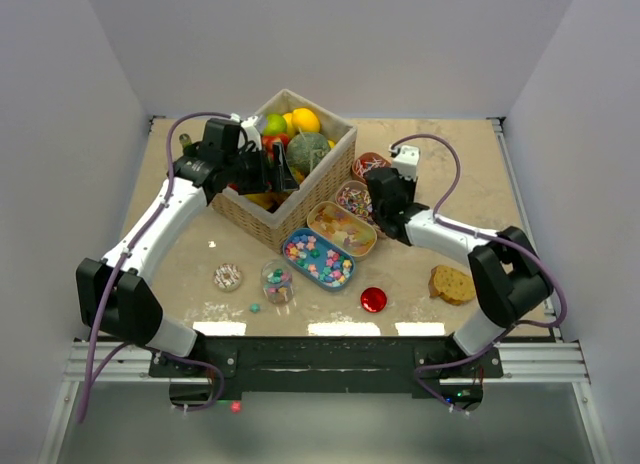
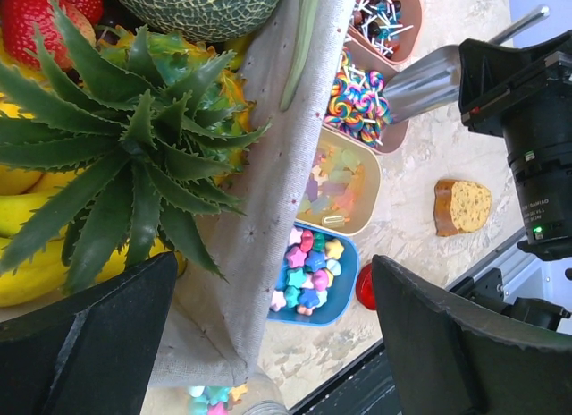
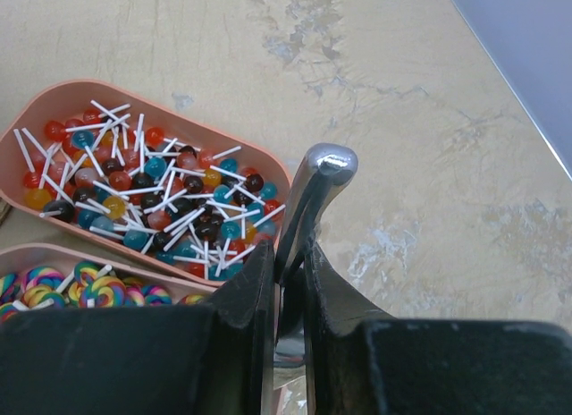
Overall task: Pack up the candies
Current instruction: Scoop the fake candies from the storage box.
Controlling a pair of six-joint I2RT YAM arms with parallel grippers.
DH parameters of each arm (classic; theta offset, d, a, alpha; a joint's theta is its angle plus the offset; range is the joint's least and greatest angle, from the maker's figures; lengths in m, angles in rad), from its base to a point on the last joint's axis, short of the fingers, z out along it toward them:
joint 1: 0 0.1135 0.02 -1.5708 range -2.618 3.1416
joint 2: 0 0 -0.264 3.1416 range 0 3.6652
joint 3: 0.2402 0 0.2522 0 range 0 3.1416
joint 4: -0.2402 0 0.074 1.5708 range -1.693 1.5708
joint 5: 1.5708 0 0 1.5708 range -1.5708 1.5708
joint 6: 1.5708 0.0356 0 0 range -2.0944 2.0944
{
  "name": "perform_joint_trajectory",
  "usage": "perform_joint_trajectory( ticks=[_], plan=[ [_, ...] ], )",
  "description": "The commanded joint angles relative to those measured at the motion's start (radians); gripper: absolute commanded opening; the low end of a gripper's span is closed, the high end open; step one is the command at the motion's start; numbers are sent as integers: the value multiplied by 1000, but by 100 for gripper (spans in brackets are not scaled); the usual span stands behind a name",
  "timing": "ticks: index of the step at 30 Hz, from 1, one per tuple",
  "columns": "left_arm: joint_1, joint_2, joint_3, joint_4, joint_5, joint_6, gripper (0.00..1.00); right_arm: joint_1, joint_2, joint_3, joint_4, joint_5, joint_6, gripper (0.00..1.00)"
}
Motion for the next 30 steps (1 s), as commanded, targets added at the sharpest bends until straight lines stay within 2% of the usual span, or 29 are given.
perform_joint_trajectory(
  ticks=[1,9,11,15,20,26,30],
  plan=[
    [7,-8,-16,26,39,13,95,55,-40,-34,-98,94,103,0],
    [7,-15,-22,28,54,12,95,149,-63,-45,-223,285,278,0],
    [7,-18,-25,29,59,10,95,160,-50,-19,-311,311,364,0],
    [7,-20,-26,31,62,1,95,161,0,18,-413,283,469,0],
    [7,-18,-26,28,66,-2,95,161,63,46,-599,283,682,0],
    [7,-5,-34,21,74,-4,95,179,41,-57,-441,288,687,0],
    [7,6,-34,18,85,-11,95,207,58,-52,-446,314,727,0]
  ],
)
